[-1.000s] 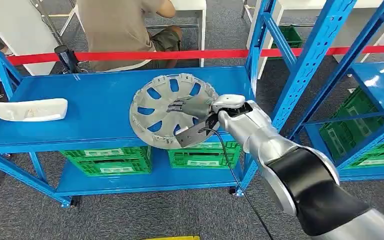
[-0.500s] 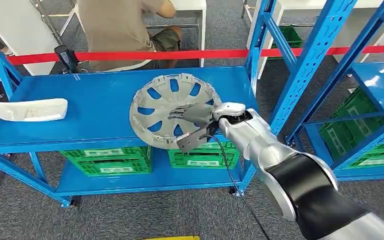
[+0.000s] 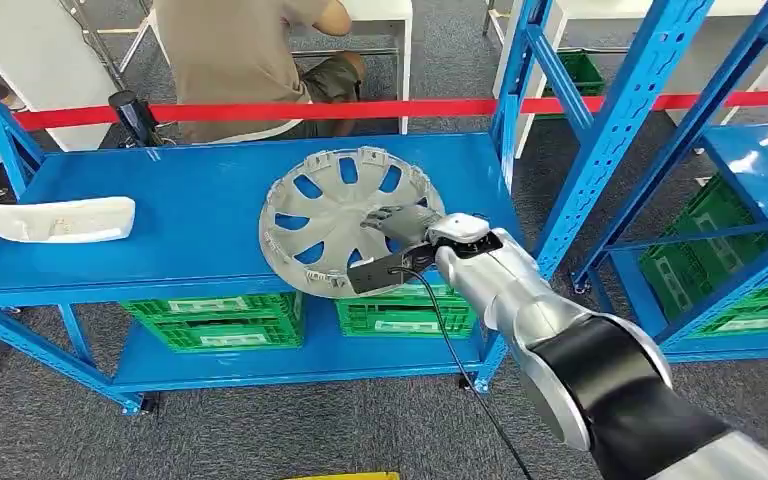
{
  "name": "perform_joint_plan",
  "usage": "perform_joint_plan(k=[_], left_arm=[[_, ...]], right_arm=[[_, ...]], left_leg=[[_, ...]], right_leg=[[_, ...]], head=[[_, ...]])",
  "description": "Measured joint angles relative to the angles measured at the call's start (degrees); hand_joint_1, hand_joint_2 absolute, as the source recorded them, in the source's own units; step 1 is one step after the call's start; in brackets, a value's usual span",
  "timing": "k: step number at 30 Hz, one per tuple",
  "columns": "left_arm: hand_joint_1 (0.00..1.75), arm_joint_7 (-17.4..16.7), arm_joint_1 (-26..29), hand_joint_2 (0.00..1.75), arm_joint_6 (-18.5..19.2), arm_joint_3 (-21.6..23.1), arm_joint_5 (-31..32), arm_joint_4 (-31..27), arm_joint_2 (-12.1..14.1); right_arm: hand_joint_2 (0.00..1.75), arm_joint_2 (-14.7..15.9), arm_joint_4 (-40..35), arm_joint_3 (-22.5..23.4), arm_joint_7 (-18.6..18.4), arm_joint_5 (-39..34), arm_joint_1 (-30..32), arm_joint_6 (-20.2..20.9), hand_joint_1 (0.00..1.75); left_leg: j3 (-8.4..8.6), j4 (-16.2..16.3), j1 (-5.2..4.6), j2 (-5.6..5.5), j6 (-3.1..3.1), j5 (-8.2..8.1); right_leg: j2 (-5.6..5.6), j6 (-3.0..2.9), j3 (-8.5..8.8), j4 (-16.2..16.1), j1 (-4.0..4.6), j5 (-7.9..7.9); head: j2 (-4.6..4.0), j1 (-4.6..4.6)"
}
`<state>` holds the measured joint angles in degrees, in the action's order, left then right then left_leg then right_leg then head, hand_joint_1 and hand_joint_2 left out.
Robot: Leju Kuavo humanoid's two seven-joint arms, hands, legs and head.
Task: Take the parts from the cabinet and place them on the table.
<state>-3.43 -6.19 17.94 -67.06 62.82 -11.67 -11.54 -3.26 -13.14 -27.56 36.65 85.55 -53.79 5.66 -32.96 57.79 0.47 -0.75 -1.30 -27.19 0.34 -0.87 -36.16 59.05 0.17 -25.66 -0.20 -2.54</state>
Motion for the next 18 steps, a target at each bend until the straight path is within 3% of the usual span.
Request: perform_joint_plan(k=[6,17,18], left_arm=[[0.00,0.1,0.1,0.00,0.0,0.0,0.0,0.0,0.0],[0.00,0.2,0.2,0.00,0.0,0.0,0.0,0.0,0.0],[0.00,0.2,0.2,0.00,0.0,0.0,0.0,0.0,0.0]], right_arm=[[1.75,-0.2,0.0,0.3,-9.0,-0.3,0.5,-0.3,0.00],[1.75,-0.4,0.0,1.2,-9.5,-0.5,1.0,-1.2,0.00],[0.00,-0.4,0.0,1.2,-9.5,-0.5,1.1,-1.2,0.00]], left_leg=[[0.02,0.0,0.00,0.05,0.00,0.00],[0.06,0.0,-0.01,0.08,0.00,0.00],[0.07,0.0,-0.01,0.08,0.00,0.00]], right_leg=[[0.05,0.00,0.00,0.0,0.00,0.00],[0.07,0.00,0.03,0.0,0.00,0.00],[0.07,0.00,0.04,0.0,0.00,0.00]], head=[[0.00,0.00],[0.00,0.00],[0.00,0.00]])
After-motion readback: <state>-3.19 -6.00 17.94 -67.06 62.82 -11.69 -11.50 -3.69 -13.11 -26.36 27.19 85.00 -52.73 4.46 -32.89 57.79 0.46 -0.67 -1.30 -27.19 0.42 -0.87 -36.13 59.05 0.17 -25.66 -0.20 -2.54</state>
